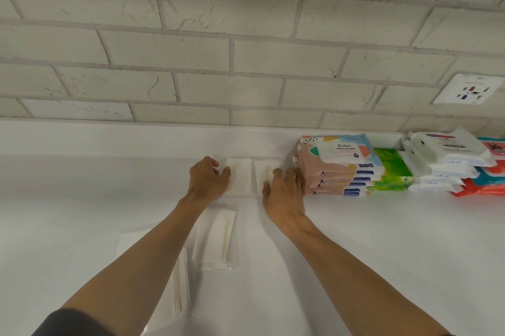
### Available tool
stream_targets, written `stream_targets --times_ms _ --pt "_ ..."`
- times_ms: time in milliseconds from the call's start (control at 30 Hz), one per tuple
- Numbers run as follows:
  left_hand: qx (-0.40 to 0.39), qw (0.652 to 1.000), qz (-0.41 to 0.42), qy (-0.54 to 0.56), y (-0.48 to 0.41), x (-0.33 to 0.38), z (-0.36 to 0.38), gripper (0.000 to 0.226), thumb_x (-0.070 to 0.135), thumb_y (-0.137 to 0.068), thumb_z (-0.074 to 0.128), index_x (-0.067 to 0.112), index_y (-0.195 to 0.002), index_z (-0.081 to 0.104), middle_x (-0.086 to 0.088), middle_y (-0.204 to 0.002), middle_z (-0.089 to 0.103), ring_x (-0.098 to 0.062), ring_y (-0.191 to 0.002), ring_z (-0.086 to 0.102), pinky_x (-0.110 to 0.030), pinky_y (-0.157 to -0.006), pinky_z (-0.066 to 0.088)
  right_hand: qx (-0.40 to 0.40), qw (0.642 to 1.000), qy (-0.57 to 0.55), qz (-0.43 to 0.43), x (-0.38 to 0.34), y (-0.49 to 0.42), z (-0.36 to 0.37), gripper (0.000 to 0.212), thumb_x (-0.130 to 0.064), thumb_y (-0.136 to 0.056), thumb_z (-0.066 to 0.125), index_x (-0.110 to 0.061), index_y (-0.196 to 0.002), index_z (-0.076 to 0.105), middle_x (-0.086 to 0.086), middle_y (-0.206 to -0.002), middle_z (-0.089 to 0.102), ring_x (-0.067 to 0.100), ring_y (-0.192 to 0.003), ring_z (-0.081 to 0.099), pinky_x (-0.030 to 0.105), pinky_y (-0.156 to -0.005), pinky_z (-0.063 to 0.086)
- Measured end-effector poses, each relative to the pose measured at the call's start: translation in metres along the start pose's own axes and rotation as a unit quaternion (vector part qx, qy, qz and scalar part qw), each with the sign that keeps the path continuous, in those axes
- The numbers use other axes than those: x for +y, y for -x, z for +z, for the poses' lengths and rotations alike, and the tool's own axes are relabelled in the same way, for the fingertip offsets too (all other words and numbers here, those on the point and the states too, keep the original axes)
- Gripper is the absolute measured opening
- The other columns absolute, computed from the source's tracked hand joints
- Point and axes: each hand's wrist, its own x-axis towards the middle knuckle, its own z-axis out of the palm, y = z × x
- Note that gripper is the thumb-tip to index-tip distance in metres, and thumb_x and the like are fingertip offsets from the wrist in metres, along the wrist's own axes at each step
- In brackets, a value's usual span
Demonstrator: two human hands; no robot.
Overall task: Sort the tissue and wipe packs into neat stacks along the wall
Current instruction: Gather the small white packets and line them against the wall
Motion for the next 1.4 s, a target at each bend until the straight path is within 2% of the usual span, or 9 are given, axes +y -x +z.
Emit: stream_targets --times_ms 167,300,467,633,767,867,1033,1167,1400 --pt "-0.010 1.000 0.020 -0.008 0.015 -0.003 -0.020 0.027 0.029 -0.091 0.060 0.011 -0.111 0.060 0.000 -0.095 0.064 -0.015 -0.095 0.054 -0.021 -0.077 0.038 -0.019 1.000 0.020 -0.015 -0.008 0.016 -0.013 0.043 -0.032 -0.102 0.039 -0.009 -0.139 0.036 0.020 -0.143 0.031 0.040 -0.133 0.030 0.042 -0.109 0.030" --pt "-0.036 0.997 0.061 -0.026 0.031 -0.012 -0.042 0.019 0.025 -0.089 0.061 0.016 -0.105 0.063 0.003 -0.096 0.067 -0.015 -0.091 0.062 -0.010 -0.064 0.038 -0.008 0.999 -0.015 -0.032 -0.017 0.032 -0.022 0.042 -0.032 -0.100 0.043 -0.011 -0.137 0.043 0.017 -0.139 0.039 0.037 -0.125 0.040 0.042 -0.099 0.044" --pt "-0.065 0.992 0.095 -0.061 0.060 -0.024 -0.077 0.017 0.021 -0.086 0.063 0.020 -0.103 0.065 0.005 -0.097 0.069 -0.003 -0.074 0.058 -0.009 -0.066 0.038 -0.073 0.982 -0.172 -0.034 -0.038 0.068 -0.023 0.034 -0.034 -0.096 0.052 -0.011 -0.122 0.057 0.011 -0.117 0.057 0.028 -0.105 0.058 0.035 -0.088 0.051" --pt "-0.087 0.986 0.102 -0.103 0.096 -0.040 -0.104 0.021 0.023 -0.086 0.068 0.020 -0.106 0.064 0.006 -0.099 0.065 -0.006 -0.076 0.055 -0.015 -0.069 0.040 -0.129 0.971 -0.200 -0.003 -0.055 0.102 -0.009 0.044 -0.039 -0.092 0.060 -0.012 -0.125 0.051 0.011 -0.125 0.051 0.029 -0.112 0.055 0.037 -0.094 0.049" --pt "-0.061 0.988 0.060 -0.130 0.119 -0.065 -0.116 0.033 0.029 -0.084 0.071 0.018 -0.113 0.061 0.002 -0.104 0.063 -0.015 -0.086 0.056 -0.023 -0.078 0.045 -0.126 0.980 -0.153 0.009 -0.064 0.123 0.002 0.064 -0.047 -0.088 0.062 -0.011 -0.135 0.037 0.012 -0.131 0.038 0.033 -0.122 0.041 0.040 -0.096 0.044" --pt "-0.036 0.989 -0.014 -0.144 0.129 -0.083 -0.121 0.051 0.036 -0.083 0.071 0.016 -0.126 0.051 -0.008 -0.117 0.058 -0.026 -0.104 0.055 -0.034 -0.090 0.047 -0.103 0.987 -0.121 0.015 -0.071 0.133 0.009 0.076 -0.052 -0.084 0.065 -0.010 -0.138 0.032 0.012 -0.132 0.037 0.033 -0.120 0.041 0.040 -0.096 0.043" --pt "-0.037 0.971 -0.100 -0.213 0.144 -0.093 -0.120 0.079 0.050 -0.084 0.065 0.009 -0.141 0.028 -0.015 -0.136 0.038 -0.038 -0.127 0.036 -0.045 -0.100 0.040 -0.071 0.991 -0.109 0.018 -0.074 0.140 0.012 0.070 -0.047 -0.085 0.067 -0.009 -0.133 0.035 0.012 -0.126 0.044 0.031 -0.115 0.047 0.038 -0.094 0.044" --pt "-0.022 0.962 -0.133 -0.237 0.145 -0.089 -0.118 0.090 0.056 -0.081 0.067 0.005 -0.141 0.024 -0.017 -0.137 0.036 -0.040 -0.128 0.033 -0.045 -0.099 0.041 -0.067 0.987 -0.145 0.022 -0.070 0.141 0.009 0.062 -0.034 -0.087 0.069 -0.010 -0.134 0.037 0.011 -0.126 0.046 0.030 -0.115 0.050 0.038 -0.091 0.047" --pt "-0.031 0.967 -0.191 -0.165 0.135 -0.092 -0.120 0.086 0.047 -0.071 0.081 0.002 -0.128 0.035 -0.018 -0.125 0.053 -0.038 -0.118 0.052 -0.041 -0.092 0.046 -0.032 0.980 -0.196 0.010 -0.056 0.148 -0.001 0.052 -0.014 -0.087 0.069 -0.016 -0.130 0.040 0.005 -0.121 0.050 0.025 -0.108 0.057 0.032 -0.085 0.047"
